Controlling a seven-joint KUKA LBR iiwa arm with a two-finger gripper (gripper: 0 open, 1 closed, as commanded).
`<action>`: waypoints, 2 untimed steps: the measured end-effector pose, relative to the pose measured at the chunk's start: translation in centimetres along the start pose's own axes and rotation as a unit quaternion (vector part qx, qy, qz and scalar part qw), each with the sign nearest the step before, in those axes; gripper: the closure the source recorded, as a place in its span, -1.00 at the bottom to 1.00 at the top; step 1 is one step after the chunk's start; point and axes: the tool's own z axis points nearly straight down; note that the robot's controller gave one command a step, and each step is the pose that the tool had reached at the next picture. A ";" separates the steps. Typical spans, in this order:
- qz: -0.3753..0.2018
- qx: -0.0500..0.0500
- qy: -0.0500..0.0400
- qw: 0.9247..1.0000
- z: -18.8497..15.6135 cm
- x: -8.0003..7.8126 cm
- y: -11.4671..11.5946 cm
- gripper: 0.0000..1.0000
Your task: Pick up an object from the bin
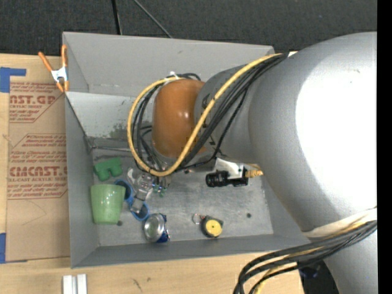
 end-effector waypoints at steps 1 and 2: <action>0.103 -0.001 -0.002 0.995 3.3 0.1 -0.1 -1.00; 0.102 -0.002 -0.002 0.995 3.3 0.0 0.0 -1.00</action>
Offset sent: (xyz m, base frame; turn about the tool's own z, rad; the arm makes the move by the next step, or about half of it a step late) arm -0.0021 -0.0010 -0.0333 0.2065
